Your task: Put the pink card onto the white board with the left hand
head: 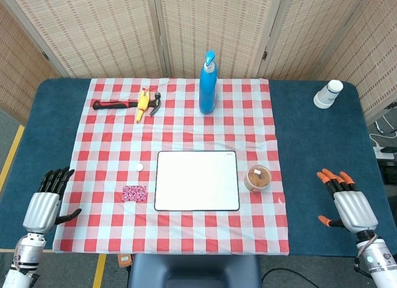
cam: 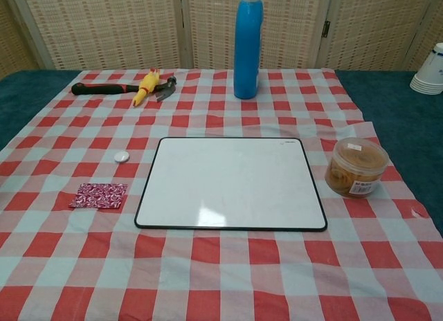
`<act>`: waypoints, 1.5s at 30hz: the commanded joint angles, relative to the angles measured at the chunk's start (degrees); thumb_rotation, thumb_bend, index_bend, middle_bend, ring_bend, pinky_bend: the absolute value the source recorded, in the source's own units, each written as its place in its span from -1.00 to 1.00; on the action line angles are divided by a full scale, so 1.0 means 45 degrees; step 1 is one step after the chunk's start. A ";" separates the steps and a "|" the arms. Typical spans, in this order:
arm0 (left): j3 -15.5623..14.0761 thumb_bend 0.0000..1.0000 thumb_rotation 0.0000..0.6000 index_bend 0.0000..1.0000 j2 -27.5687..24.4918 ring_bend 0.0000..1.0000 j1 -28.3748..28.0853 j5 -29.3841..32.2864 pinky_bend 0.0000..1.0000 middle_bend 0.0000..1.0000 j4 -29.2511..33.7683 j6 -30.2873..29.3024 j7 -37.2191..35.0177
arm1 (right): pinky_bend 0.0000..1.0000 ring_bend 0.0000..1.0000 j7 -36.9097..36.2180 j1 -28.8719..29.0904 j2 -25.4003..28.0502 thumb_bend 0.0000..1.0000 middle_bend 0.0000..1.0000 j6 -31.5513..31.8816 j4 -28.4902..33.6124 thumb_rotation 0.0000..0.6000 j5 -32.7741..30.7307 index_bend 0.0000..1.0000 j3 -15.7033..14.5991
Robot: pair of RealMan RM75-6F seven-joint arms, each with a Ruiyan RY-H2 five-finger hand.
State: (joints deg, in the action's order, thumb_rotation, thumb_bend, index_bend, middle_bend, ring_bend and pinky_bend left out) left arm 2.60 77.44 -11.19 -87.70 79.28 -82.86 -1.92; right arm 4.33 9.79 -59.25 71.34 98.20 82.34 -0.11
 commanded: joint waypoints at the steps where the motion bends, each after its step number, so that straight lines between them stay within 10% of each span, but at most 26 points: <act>1: 0.0013 -0.69 1.00 -1.00 0.0034 -1.00 -0.0015 -0.0014 -0.97 -1.00 -0.0008 -0.0016 0.0016 | -1.00 -1.00 -0.0001 0.0002 0.0000 -0.86 -1.00 -0.0007 0.0000 1.00 -0.0008 -1.00 -0.0002; 17: 0.0095 -0.69 1.00 -1.00 -0.0164 -1.00 -0.0198 -0.0099 -0.94 -1.00 0.0568 0.0042 0.0591 | -1.00 -1.00 -0.0074 -0.0009 0.0040 -0.86 -1.00 0.0011 0.0019 1.00 0.0087 -1.00 -0.0049; 20: 0.0235 -0.69 1.00 -1.00 -0.0174 -0.80 -0.0224 -0.0256 -0.62 -0.97 0.0976 -0.0265 0.0456 | -1.00 -1.00 -0.0048 0.0012 0.0026 -0.86 -1.00 -0.0034 0.0010 1.00 0.0084 -1.00 -0.0058; 24: 0.0211 -0.65 1.00 -0.79 -0.0138 0.55 -0.0370 -0.0796 0.66 0.00 0.1670 -0.0499 -0.0083 | -1.00 -1.00 0.0020 0.0027 0.0003 -0.86 -1.00 -0.0068 0.0024 1.00 0.0099 -1.00 -0.0081; 27: 0.0199 -0.63 1.00 -0.49 -0.0004 0.91 -0.0552 -0.0977 0.99 0.52 0.2096 -0.0321 0.1265 | -1.00 -1.00 0.0026 0.0012 0.0004 -0.86 -1.00 -0.0030 0.0038 1.00 0.0140 -1.00 -0.0095; 35: 0.0342 -0.62 1.00 -0.39 -0.0391 1.00 -0.1896 0.2074 1.00 1.00 0.4959 0.3518 0.5709 | -1.00 -1.00 -0.0023 0.0053 0.0037 -0.86 -1.00 -0.0125 0.0030 1.00 0.0153 -1.00 -0.0121; 45: 0.1814 -0.58 1.00 -0.24 0.1415 1.00 -0.2487 0.6610 1.00 1.00 0.6148 0.2637 0.8952 | -1.00 -1.00 -0.0669 -0.0019 0.0301 -0.86 -1.00 0.0077 -0.0008 1.00 0.0329 -1.00 -0.0098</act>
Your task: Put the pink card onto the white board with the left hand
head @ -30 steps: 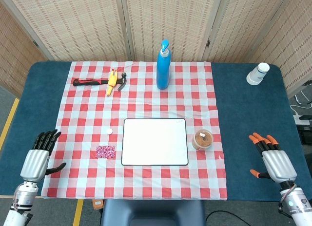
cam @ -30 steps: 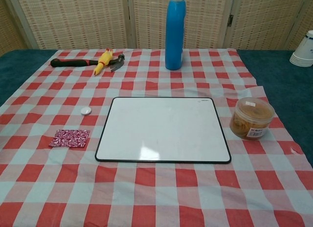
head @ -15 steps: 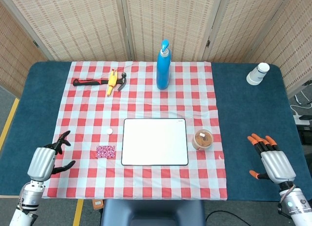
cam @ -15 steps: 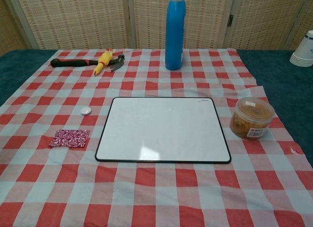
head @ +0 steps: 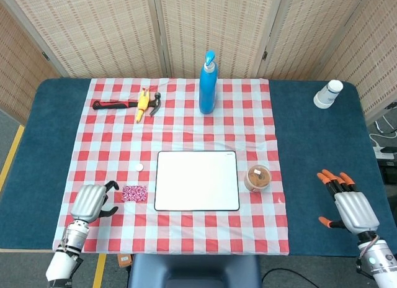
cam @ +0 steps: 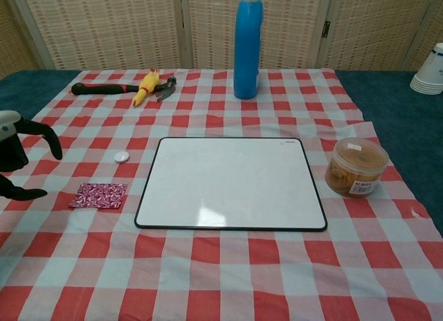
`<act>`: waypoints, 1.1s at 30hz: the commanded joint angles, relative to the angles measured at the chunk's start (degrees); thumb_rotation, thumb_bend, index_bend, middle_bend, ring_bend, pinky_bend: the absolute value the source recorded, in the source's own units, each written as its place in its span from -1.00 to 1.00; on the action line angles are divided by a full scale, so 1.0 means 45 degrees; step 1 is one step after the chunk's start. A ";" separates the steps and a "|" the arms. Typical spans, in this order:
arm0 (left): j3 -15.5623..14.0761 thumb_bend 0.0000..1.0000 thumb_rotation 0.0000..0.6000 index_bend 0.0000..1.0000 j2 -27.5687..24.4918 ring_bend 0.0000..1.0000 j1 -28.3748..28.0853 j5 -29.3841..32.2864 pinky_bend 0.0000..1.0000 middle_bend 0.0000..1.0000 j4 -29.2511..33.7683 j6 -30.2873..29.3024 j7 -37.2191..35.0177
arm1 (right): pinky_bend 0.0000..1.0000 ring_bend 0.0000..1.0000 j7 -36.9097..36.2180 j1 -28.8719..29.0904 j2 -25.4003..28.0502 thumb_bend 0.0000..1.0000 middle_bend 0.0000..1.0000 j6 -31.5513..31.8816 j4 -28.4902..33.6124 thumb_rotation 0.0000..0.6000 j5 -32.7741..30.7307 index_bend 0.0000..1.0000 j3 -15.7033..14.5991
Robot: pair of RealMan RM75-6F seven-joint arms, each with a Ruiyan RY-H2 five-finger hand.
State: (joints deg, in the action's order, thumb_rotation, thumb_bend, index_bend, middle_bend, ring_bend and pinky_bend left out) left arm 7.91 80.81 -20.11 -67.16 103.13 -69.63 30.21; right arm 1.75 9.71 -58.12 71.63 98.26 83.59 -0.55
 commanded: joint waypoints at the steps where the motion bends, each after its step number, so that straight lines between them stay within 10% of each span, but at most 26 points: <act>1: 0.0725 -0.58 1.00 -0.27 0.0822 1.00 -0.0627 0.2551 1.00 1.00 0.0979 -0.0363 0.2121 | -1.00 -1.00 -0.0155 0.0006 0.0072 -0.86 -1.00 0.0001 -0.0029 1.00 0.0093 -1.00 -0.0014; 33: 0.0571 -0.53 1.00 -0.38 0.2525 1.00 -0.2682 0.5800 1.00 1.00 -0.0714 -0.0574 0.4026 | -1.00 -1.00 -0.0542 0.0021 0.0196 -0.86 -1.00 -0.0017 -0.0115 1.00 0.0225 -1.00 -0.0032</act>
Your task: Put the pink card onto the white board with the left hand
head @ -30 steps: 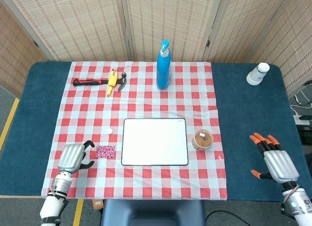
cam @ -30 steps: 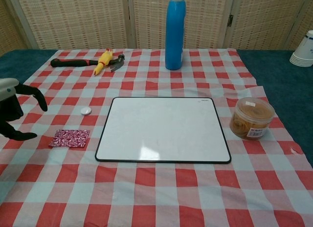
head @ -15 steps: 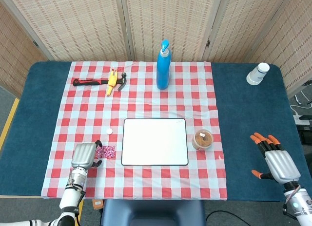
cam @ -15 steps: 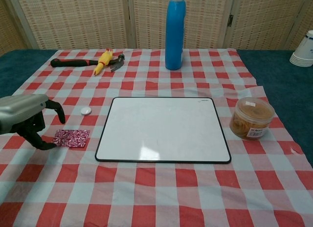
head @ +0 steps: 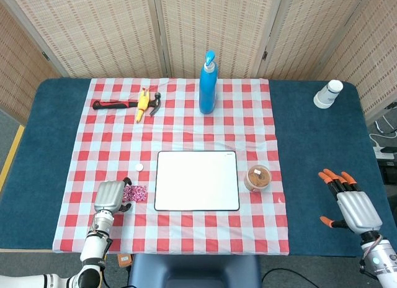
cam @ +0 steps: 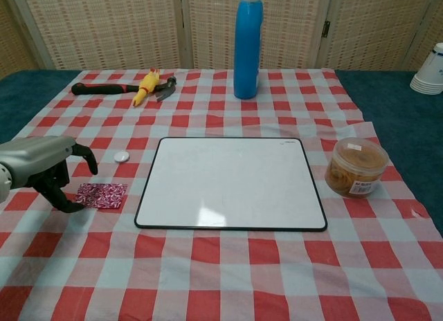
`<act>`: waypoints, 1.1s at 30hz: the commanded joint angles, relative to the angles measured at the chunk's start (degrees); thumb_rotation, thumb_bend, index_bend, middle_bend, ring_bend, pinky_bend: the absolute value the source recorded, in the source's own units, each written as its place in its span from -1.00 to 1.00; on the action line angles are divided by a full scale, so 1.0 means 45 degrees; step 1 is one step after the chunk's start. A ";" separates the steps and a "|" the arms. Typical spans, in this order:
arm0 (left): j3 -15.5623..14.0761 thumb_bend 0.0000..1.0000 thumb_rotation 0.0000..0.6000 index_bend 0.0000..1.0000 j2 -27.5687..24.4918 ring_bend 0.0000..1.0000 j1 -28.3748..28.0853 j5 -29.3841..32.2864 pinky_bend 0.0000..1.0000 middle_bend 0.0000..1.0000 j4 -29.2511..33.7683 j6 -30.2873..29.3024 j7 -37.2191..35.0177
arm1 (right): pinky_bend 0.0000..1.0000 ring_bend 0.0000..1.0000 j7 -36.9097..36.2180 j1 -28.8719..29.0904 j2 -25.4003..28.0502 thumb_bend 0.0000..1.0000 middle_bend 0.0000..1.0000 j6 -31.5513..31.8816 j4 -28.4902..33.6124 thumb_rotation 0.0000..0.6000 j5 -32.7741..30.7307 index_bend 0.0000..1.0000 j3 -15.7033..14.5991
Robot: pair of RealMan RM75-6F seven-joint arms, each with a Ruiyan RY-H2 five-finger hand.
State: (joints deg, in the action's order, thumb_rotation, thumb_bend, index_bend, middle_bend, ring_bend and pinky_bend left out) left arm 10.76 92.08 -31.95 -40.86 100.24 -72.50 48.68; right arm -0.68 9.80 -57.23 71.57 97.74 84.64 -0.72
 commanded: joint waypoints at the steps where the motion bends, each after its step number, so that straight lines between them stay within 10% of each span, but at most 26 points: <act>1: -0.0100 -0.53 1.00 -0.39 0.0028 1.00 -0.0087 -0.0082 1.00 1.00 -0.0131 0.0109 -0.0147 | -1.00 -1.00 -0.0001 0.0003 -0.0004 -0.86 -1.00 -0.0004 -0.0003 1.00 -0.0020 -1.00 0.0011; 33: -0.0408 -0.53 1.00 -0.39 0.0361 1.00 -0.0750 0.0457 1.00 1.00 -0.1290 0.0607 -0.0638 | -1.00 -1.00 -0.0001 -0.0013 -0.0005 -0.86 -1.00 0.0028 -0.0009 1.00 -0.0131 -1.00 0.0072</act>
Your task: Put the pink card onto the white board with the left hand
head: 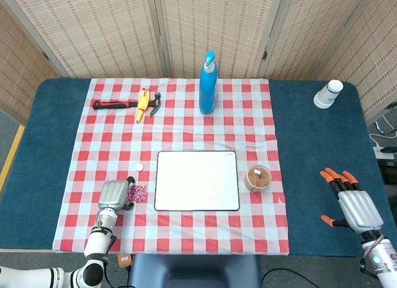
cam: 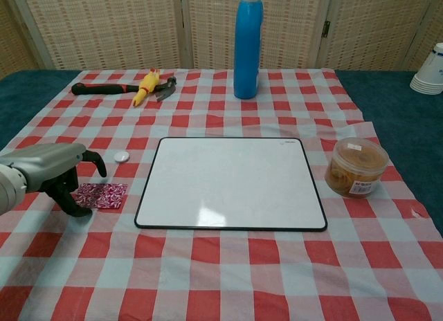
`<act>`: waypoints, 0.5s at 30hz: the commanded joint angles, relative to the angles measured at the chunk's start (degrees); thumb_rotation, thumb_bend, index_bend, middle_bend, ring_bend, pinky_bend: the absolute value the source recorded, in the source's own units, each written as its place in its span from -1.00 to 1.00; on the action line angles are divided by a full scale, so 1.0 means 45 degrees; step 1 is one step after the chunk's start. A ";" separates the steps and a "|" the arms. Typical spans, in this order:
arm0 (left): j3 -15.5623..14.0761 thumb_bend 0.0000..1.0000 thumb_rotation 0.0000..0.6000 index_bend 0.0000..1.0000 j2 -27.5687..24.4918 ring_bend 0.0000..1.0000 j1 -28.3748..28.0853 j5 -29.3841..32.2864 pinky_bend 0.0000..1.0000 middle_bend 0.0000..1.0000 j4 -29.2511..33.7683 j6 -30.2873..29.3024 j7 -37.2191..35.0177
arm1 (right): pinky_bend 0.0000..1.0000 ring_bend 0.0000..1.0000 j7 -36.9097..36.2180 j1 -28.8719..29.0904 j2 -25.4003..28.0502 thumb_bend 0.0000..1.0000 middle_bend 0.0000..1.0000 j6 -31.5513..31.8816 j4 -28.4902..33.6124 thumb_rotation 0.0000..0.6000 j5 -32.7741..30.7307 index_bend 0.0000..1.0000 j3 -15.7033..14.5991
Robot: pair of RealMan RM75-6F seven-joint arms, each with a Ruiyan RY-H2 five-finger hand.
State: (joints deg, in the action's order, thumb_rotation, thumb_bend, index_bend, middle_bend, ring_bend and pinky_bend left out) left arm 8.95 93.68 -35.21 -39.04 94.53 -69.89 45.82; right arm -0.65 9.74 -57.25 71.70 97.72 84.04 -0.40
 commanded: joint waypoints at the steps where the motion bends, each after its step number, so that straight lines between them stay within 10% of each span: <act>1: -0.0007 -0.53 1.00 -0.38 0.0002 1.00 -0.0049 0.0096 1.00 1.00 -0.0042 0.0049 -0.0001 | -1.00 -1.00 -0.0014 -0.0001 0.0004 -0.86 -1.00 0.0001 -0.0005 1.00 0.0005 -1.00 0.0000; 15: 0.0042 -0.52 1.00 -0.19 0.0012 1.00 -0.0284 0.0513 1.00 1.00 -0.0241 0.0125 -0.0072 | -1.00 -1.00 -0.0109 -0.0037 0.0033 -0.86 -1.00 0.0101 -0.0007 1.00 0.0080 -1.00 0.0004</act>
State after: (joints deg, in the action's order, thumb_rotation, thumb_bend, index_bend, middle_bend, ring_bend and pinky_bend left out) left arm 9.11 93.73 -36.46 -36.66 93.42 -69.25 45.57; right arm -1.14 9.57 -57.11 72.15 97.68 84.40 -0.38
